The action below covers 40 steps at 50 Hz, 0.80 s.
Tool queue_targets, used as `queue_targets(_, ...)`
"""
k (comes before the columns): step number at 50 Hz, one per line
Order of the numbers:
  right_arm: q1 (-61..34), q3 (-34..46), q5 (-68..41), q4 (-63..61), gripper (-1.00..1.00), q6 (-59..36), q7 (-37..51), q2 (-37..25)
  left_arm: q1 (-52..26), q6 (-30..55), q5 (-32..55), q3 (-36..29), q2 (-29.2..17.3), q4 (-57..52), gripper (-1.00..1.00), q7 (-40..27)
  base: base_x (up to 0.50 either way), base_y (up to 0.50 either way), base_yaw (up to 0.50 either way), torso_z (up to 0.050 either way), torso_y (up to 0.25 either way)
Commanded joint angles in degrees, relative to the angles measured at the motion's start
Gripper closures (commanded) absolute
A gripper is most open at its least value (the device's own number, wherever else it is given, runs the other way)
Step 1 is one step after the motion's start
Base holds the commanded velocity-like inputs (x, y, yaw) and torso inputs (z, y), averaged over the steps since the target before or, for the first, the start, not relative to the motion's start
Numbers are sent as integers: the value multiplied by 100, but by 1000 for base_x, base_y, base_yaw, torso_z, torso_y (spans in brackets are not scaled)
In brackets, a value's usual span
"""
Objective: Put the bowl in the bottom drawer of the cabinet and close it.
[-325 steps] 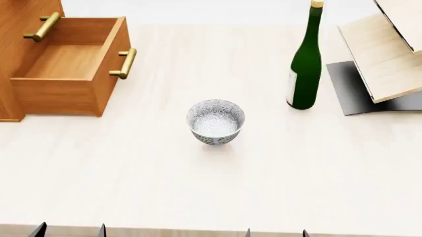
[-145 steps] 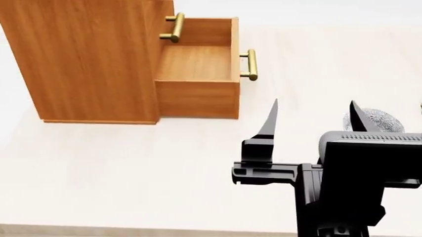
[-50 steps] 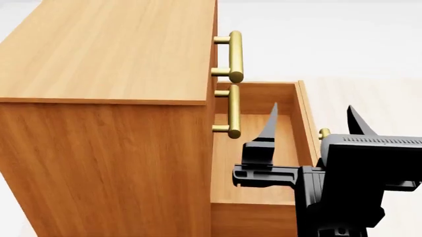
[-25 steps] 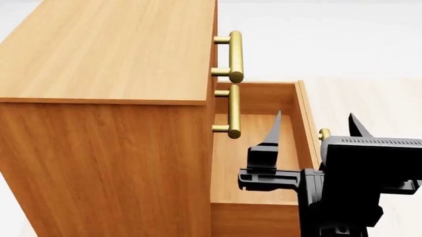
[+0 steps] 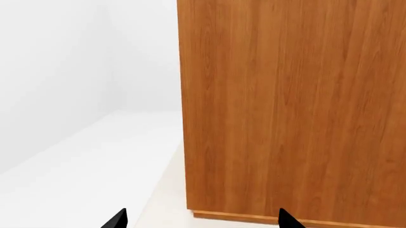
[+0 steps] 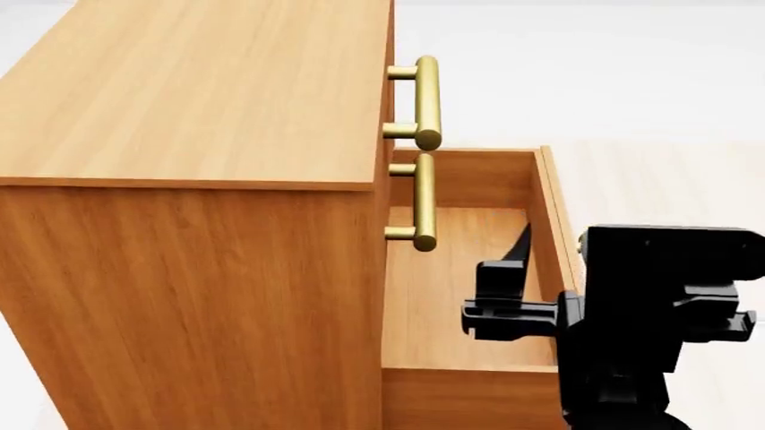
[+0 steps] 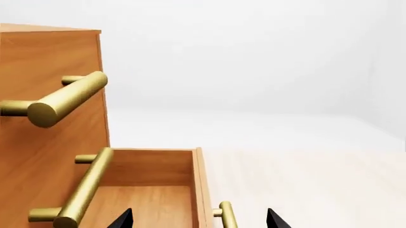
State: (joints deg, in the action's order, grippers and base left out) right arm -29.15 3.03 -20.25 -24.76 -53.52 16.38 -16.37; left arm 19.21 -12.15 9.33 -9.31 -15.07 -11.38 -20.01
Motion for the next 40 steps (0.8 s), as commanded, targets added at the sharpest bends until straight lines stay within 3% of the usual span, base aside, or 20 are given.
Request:
queue_targets(1,-322,10,-77,654,-100,-226,-108,-45,-33,-50,12,-25,-15,76,-100,-10,0,0,0,0,0)
queue_targets(40,-856,0,-280,2079,-100,-660,-297,-60,-21,-37,59,-92,-92,25,-100,-105,0,0,0,0,0)
